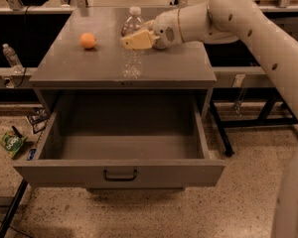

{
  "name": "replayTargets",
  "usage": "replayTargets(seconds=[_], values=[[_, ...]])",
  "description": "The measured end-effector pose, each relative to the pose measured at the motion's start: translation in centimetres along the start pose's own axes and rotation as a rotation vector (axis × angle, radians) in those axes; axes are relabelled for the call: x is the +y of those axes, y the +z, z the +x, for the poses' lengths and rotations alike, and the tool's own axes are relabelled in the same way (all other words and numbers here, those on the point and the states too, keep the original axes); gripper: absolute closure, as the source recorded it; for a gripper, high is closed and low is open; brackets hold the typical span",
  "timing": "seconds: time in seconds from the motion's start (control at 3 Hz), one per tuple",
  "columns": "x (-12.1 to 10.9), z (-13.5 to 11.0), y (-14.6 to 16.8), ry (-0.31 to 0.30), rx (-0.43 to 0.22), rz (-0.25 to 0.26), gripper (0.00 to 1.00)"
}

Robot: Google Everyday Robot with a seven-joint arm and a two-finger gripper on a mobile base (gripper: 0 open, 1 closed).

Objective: Pick water bottle from top drawer and place on counter

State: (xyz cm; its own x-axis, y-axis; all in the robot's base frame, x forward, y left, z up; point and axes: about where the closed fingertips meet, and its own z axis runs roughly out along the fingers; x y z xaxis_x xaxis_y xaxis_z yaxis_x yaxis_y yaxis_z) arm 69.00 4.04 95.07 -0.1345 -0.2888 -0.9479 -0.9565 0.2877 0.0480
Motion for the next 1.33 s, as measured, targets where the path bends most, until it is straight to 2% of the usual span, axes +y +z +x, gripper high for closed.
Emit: replayTargets(seconds=[0.33, 1.0, 1.33], values=[[-4.7, -2.9, 1.4, 0.03, -0.066, 0.095, 1.0], [-9.6, -1.7, 4.4, 0.069, -0.022, 0.234, 1.0], [-10.6, -1.2, 5.3, 0.047, -0.02, 0.282, 0.81]])
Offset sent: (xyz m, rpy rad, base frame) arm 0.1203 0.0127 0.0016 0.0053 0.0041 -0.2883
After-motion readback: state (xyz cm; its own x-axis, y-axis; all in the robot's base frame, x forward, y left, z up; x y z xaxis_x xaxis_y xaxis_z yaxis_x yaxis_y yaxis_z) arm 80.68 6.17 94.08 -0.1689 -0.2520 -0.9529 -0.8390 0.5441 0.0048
